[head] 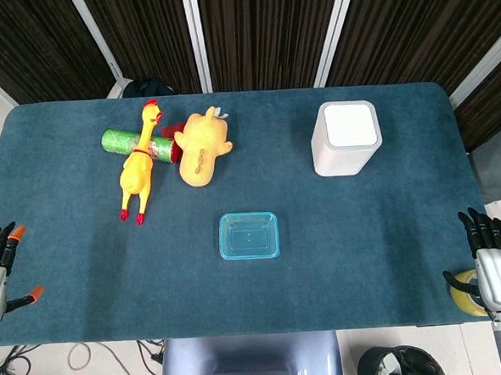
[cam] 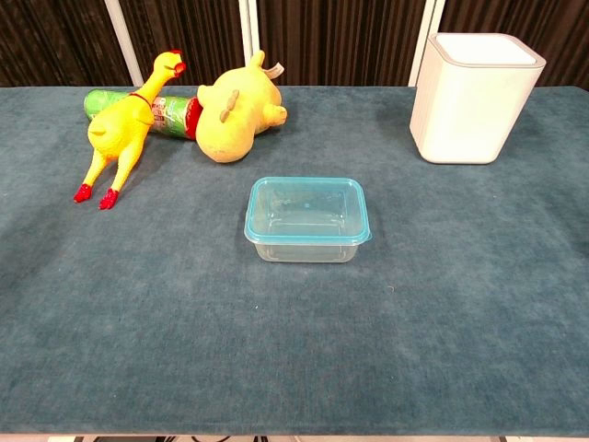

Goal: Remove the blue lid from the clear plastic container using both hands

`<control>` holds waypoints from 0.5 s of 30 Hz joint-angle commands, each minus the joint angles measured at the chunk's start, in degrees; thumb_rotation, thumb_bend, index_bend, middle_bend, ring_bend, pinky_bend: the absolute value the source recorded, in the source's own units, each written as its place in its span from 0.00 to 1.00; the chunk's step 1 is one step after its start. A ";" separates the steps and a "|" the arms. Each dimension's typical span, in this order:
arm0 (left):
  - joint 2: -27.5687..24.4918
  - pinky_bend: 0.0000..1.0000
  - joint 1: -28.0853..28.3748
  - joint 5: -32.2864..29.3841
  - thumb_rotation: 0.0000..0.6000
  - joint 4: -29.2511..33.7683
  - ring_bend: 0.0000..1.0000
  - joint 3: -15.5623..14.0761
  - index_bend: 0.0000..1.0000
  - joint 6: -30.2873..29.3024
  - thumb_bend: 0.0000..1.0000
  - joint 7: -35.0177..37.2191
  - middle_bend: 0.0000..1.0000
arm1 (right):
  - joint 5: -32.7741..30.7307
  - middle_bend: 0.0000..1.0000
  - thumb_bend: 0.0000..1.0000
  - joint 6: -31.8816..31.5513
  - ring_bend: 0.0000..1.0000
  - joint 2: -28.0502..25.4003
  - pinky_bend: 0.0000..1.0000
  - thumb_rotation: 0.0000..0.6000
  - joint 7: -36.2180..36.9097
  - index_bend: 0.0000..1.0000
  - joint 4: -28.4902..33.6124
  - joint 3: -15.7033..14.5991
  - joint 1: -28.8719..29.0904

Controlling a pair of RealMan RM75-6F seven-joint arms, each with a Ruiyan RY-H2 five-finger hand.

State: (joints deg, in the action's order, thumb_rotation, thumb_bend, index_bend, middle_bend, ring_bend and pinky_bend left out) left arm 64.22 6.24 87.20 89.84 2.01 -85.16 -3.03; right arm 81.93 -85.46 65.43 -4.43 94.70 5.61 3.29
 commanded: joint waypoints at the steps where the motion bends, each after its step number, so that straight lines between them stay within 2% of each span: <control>1: 0.02 0.01 0.03 0.05 1.00 -0.04 0.00 -0.02 0.00 0.04 0.00 -0.01 0.00 | 0.08 0.00 0.24 0.02 0.00 0.03 0.00 1.00 -0.04 0.00 0.06 -0.07 0.00; 11: 0.57 0.01 0.68 0.22 1.00 0.73 0.00 -0.05 0.00 1.01 0.00 -0.43 0.00 | -0.46 0.00 0.24 0.34 0.00 0.22 0.00 1.00 -0.30 0.00 0.07 0.00 0.04; 15: 1.24 0.01 1.80 0.52 1.00 3.17 0.00 -0.01 0.00 2.54 0.00 -2.00 0.00 | -0.87 0.00 0.24 0.25 0.00 0.02 0.00 1.00 -0.11 0.00 0.24 0.20 -0.06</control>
State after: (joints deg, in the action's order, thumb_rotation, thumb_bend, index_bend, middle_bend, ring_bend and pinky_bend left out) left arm 65.14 7.51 87.57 92.03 1.98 -83.35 -4.34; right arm 81.08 -85.20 65.47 -4.56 94.92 5.79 3.24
